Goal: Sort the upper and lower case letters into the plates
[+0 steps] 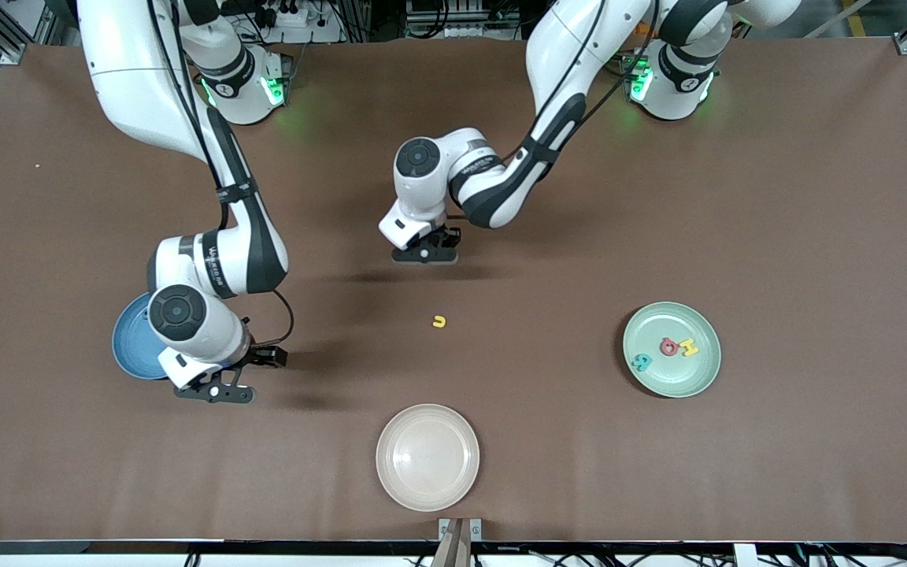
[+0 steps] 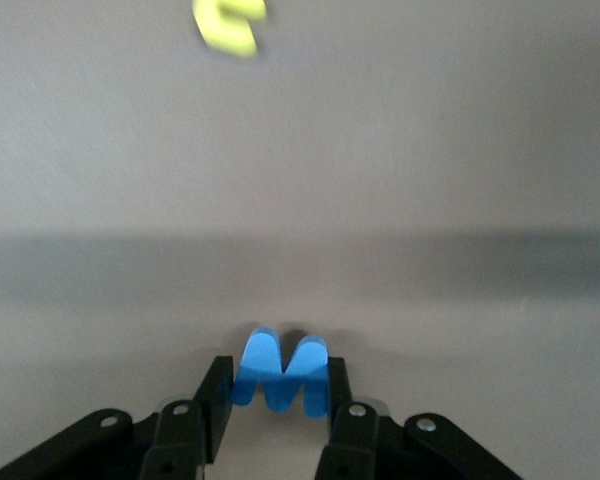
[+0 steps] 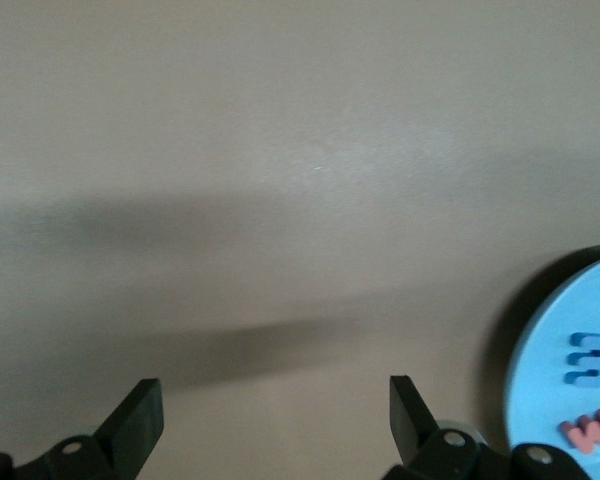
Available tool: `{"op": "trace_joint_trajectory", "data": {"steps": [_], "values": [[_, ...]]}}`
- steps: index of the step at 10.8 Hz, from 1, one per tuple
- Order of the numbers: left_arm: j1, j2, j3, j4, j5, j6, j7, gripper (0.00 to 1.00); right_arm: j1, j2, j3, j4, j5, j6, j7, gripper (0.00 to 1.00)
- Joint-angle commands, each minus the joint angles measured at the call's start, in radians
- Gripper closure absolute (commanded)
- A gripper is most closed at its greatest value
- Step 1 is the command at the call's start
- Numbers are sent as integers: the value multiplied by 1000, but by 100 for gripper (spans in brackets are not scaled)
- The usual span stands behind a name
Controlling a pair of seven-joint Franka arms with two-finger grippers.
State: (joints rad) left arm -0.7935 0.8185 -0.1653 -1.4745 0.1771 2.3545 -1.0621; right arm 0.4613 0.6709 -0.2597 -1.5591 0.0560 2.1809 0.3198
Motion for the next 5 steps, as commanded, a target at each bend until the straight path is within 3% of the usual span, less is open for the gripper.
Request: {"op": "trace_joint_trajectory", "data": {"steps": [1, 3, 5], "values": [[130, -108, -11, -15, 25, -85, 106, 100, 0, -2, 66, 17, 8, -4, 103, 0], [254, -183, -17, -20, 9, -183, 291, 100, 42, 2, 120, 33, 2, -1, 241, 0], [411, -206, -23, -17, -1, -260, 533, 100, 127, 50, 120, 100, 4, -1, 354, 0]]}}
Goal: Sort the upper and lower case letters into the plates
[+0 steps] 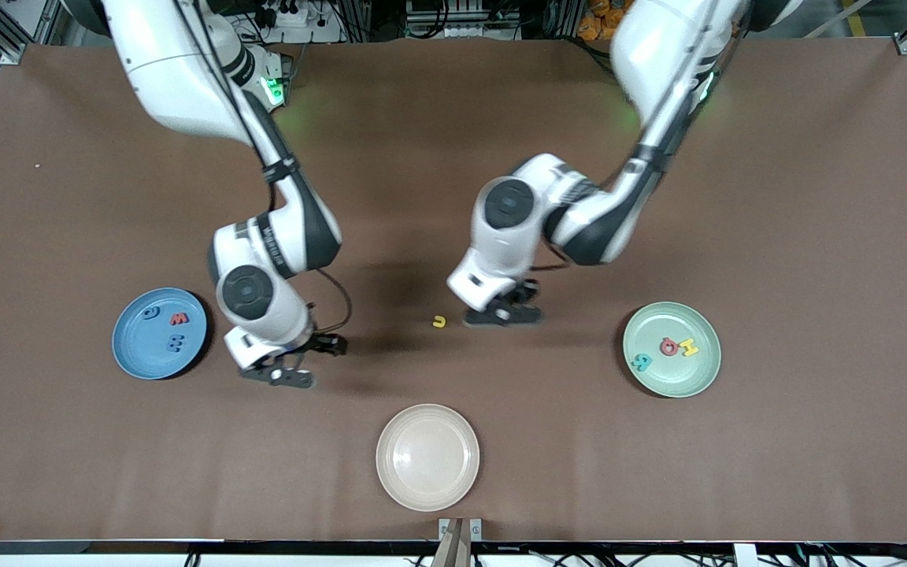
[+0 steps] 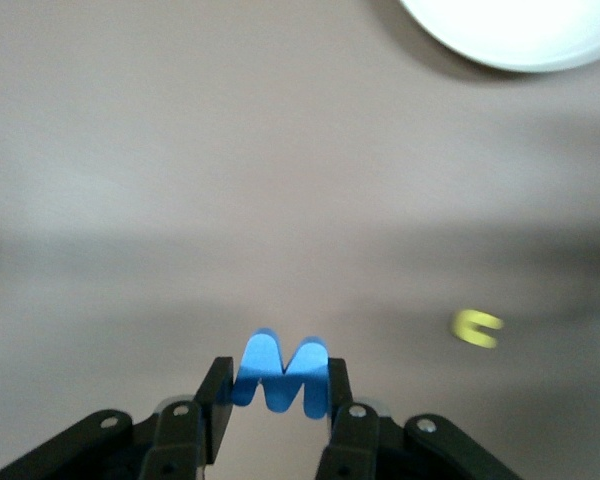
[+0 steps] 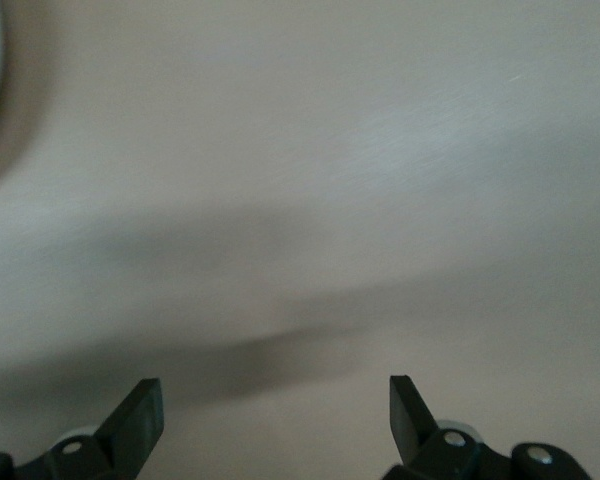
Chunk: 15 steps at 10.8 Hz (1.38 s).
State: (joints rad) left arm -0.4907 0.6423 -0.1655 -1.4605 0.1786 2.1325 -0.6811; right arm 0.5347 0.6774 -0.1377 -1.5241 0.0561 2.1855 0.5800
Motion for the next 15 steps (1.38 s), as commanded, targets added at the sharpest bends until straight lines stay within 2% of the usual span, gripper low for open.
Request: {"op": "trace_joint_trajectory", "data": {"steps": [1, 3, 6, 7, 8, 10, 12, 15], "values": [[179, -32, -22, -31, -30, -63, 289, 100, 104, 56, 4, 76, 5, -6, 207, 0], [317, -23, -22, -38, -34, -88, 542, 100, 194, 76, 15, 96, 4, -6, 377, 0], [405, 36, -12, -32, -11, -82, 641, 100, 222, 163, 62, 203, 4, -4, 519, 0], [414, 39, -12, -32, -10, -83, 641, 74, 222, 207, 72, 266, 4, -6, 532, 0], [414, 39, -11, -35, -11, -82, 641, 2, 222, 234, 73, 301, 2, -6, 523, 0], [414, 25, -11, -31, -10, -88, 640, 0, 216, 249, 73, 306, 1, -6, 445, 0], [431, -30, -8, -28, -10, -114, 643, 0, 206, 274, 73, 308, 1, -3, 417, 0], [436, -201, -9, -23, -11, -209, 644, 0, 202, 291, 73, 306, 1, 28, 408, 0]]}}
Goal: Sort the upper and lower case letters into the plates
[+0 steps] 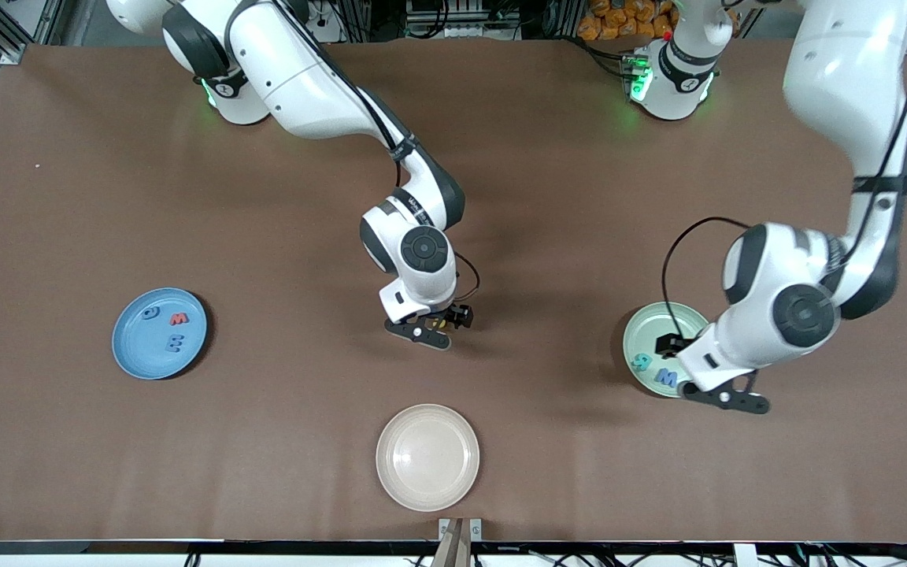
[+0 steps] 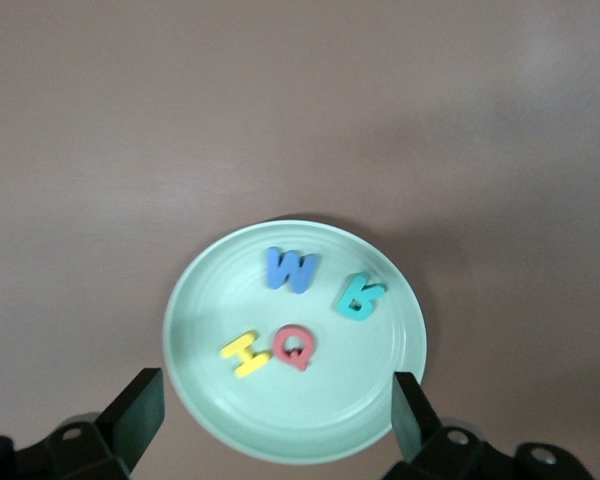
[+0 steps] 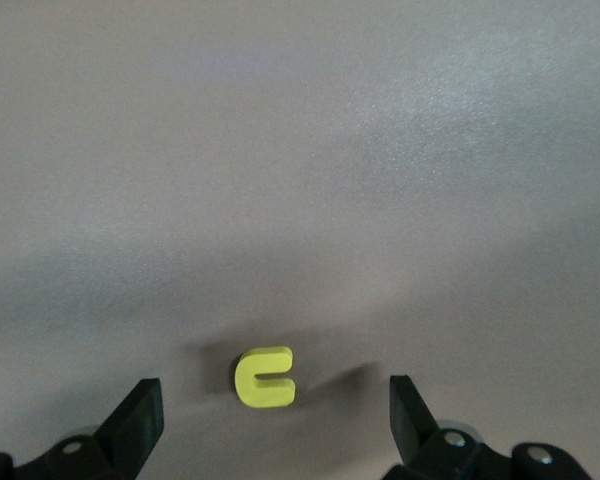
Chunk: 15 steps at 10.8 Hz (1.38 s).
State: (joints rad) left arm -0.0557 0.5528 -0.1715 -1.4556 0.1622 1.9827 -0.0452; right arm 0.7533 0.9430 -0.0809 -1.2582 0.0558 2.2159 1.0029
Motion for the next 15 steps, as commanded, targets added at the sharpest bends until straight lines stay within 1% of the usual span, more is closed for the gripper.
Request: {"op": "trace_joint_trajectory", "data": {"steps": [1, 4, 5, 6, 8, 10, 11, 14, 15], "values": [[0, -166, -6, -28, 3, -102, 10, 0, -20, 26, 16, 40, 2, 2, -21, 0], [5, -273, -5, -28, -12, -209, 13, 0, -12, 36, 15, 40, -2, 8, -23, 0], [35, -301, -11, -28, -29, -228, 19, 0, -9, 36, 15, 34, -10, 8, -59, 56], [55, -333, -13, -26, -61, -248, 16, 0, -11, 36, 15, 33, -7, 8, -107, 100], [68, -392, -8, -20, -66, -315, 16, 0, -12, 36, 15, 33, -7, 8, -115, 100], [82, -438, -10, 6, -122, -357, 12, 0, -14, 34, 15, 33, -8, 7, -118, 100], [80, -453, -11, 0, -124, -379, 8, 0, -17, 30, 15, 33, -7, 5, -127, 100], [88, -459, -3, 3, -134, -424, 10, 0, -35, -9, 15, 33, -1, -12, -145, 100], [89, -461, -8, 4, -135, -432, 15, 0, -60, -15, 15, 37, -1, -34, -158, 100]]}}
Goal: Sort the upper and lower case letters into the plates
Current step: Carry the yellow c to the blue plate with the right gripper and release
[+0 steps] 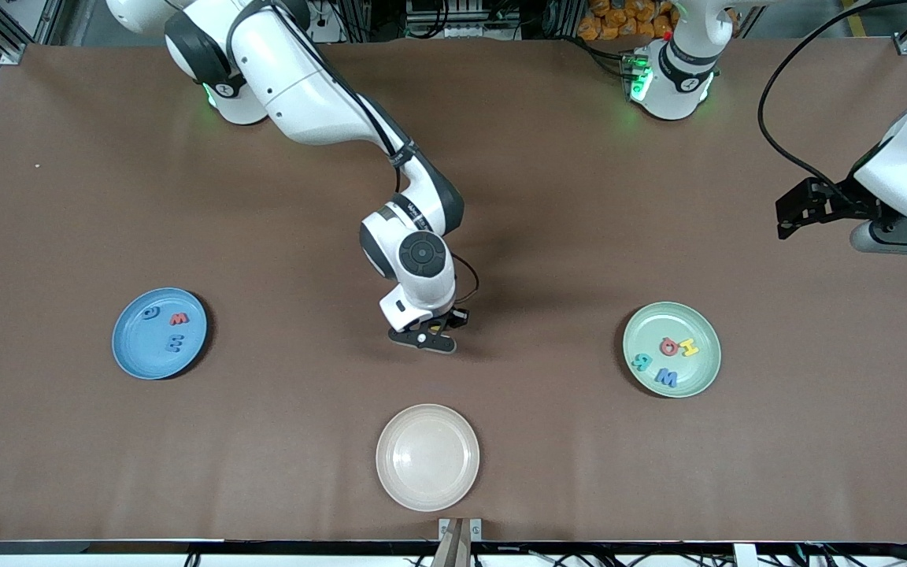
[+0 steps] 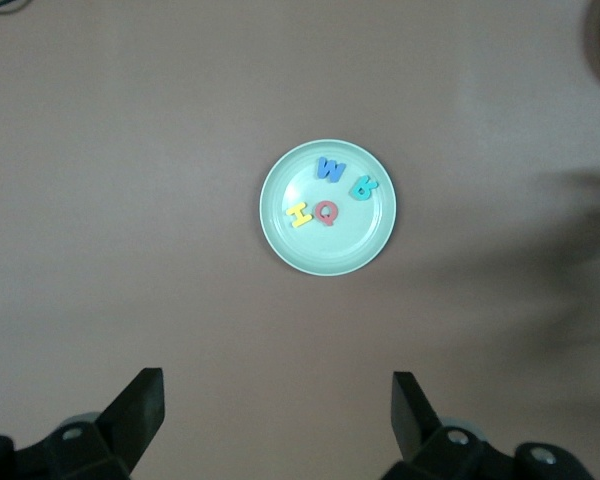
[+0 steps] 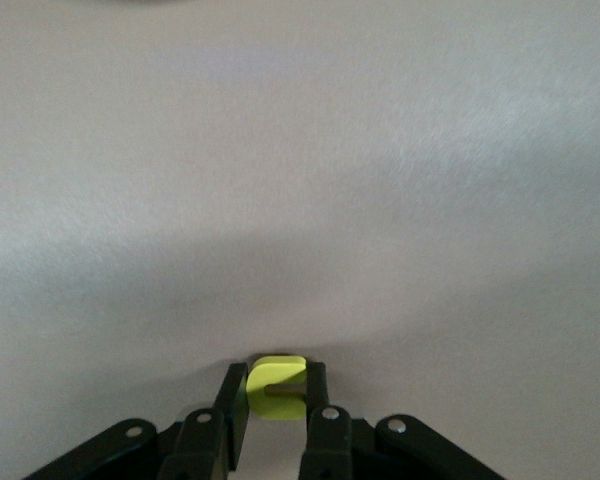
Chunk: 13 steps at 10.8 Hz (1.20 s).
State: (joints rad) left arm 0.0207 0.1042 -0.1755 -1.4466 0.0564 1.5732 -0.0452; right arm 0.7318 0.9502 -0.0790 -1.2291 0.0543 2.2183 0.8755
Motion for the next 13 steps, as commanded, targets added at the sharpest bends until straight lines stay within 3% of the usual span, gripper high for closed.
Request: {"op": "trace_joint_trajectory", "data": {"steps": [1, 4, 6, 10, 11, 13], "values": [[12, -18, -6, -6, -30, -36, 18, 0, -64, -37, 13, 7, 4, -51, -80, 100], [11, -41, -1, -32, -44, -42, 21, 0, -205, -73, 13, -3, 6, -129, -191, 100], [13, -64, -1, -66, -50, -39, 21, 0, -322, -94, -1, -4, -7, -230, -385, 100], [13, -97, 4, -110, -52, -36, 18, 0, -610, -131, -16, -15, -13, -295, -833, 100], [4, -98, 22, -110, -53, -38, 9, 0, -647, -140, -24, -19, -17, -293, -937, 100], [8, -98, 25, -110, -61, -38, 22, 0, -654, -178, -66, -82, -72, -269, -964, 100]]}}
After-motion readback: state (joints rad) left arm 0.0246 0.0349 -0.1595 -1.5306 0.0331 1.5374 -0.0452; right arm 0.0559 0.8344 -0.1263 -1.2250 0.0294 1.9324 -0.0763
